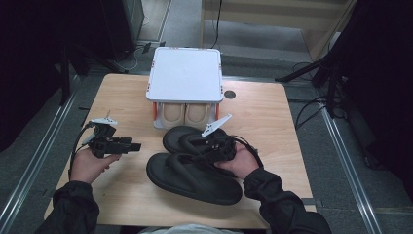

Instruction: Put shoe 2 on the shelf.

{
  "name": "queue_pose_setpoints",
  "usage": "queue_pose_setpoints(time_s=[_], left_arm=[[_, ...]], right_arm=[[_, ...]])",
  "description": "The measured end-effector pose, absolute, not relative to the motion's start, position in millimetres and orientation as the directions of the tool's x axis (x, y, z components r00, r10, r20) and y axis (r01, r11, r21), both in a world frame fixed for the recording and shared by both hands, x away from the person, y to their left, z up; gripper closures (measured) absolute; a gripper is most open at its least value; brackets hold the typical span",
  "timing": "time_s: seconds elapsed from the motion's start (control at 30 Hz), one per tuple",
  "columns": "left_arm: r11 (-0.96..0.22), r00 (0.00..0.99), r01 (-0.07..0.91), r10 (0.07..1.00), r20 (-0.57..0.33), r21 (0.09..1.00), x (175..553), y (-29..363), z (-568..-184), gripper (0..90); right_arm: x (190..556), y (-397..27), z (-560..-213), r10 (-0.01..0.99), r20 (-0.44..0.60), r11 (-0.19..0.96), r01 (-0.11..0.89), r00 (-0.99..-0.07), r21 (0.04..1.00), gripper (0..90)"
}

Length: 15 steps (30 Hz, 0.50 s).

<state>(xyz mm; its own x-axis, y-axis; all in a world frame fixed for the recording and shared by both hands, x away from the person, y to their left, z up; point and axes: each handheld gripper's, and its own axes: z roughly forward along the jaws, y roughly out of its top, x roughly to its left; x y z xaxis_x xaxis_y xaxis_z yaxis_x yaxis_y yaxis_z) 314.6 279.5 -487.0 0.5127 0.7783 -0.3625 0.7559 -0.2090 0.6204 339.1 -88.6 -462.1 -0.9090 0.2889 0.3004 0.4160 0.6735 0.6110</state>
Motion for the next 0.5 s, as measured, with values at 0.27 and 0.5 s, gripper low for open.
queue_pose_setpoints(time_s=[0.27, 0.5], left_arm=[[-0.192, 0.494, 0.761, 0.791, -0.361, 0.620, 306, 288, -488, 41.1], [-0.175, 0.474, 0.767, 0.803, -0.362, 0.617, 300, 291, -490, 40.7]], right_arm=[[351, -77, -445, 0.209, 0.290, 0.705, 0.349, -0.934, 0.617, 76.2], [358, -69, -428, 0.156, 0.306, 0.728, 0.318, -0.939, 0.608, 76.0]])
